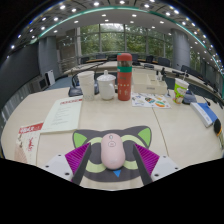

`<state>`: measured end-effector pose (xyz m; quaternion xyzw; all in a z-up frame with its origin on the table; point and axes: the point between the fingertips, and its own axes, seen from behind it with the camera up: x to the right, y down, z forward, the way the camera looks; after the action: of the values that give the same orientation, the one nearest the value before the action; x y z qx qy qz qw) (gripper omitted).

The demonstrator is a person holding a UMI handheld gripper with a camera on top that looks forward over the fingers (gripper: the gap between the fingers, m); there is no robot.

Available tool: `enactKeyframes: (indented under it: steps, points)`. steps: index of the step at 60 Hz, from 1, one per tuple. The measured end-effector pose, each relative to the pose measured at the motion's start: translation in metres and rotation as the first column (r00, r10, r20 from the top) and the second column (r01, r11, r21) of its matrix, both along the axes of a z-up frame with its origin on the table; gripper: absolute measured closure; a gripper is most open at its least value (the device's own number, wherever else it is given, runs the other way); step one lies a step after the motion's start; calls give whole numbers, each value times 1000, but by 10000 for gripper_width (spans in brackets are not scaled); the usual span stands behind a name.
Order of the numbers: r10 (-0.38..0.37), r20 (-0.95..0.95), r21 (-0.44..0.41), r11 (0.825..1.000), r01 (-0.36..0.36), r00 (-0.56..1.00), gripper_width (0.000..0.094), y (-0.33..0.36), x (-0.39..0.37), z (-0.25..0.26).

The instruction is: Arrange mouse

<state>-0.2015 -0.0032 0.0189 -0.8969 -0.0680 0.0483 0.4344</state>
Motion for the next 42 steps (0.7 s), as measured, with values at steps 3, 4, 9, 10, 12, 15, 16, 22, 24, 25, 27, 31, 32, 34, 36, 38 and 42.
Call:
enactKeyframes:
  steps: [3, 4, 9, 10, 12, 15, 16, 22, 24, 25, 27, 31, 32, 34, 36, 38, 42]
  points:
    - [-7, -3, 2, 1000, 7, 1000, 77, -13, 2, 18]
    - [-9, -6, 2, 1000, 9, 1000, 76, -18, 2, 24]
    - [-9, -19, 21, 1000, 10, 1000, 87, -44, 6, 64]
    - [-11, -19, 25, 1000, 11, 1000, 84, -50, 7, 70]
    - [-9, -18, 35, 999, 10, 1000, 82, -62, 10, 84]
    - [-8, -18, 48, 999, 9, 1000, 83, -80, 13, 109]
    - [-8, -19, 54, 999, 9, 1000, 85, -87, 15, 115]
    - [-8, -21, 80, 997, 10, 1000, 83, -131, 21, 156]
    - [-9, -20, 90, 996, 10, 1000, 86, -147, 23, 168]
    - [-9, -17, 95, 995, 11, 1000, 84, -155, 24, 174]
    - [-12, -11, 104, 995, 13, 1000, 83, -172, 28, 185]
    - [-24, -2, 121, 992, 24, 1000, 83, -206, 35, 204]
    - [-28, -1, 124, 992, 28, 1000, 85, -214, 37, 207]
    - [-36, -1, 127, 991, 36, 999, 83, -231, 40, 213]
    - [-43, -2, 128, 991, 43, 999, 83, -247, 42, 218]
    - [-49, -4, 131, 990, 49, 999, 84, -262, 45, 223]
    - [-57, -14, 131, 990, 58, 998, 85, -289, 48, 230]
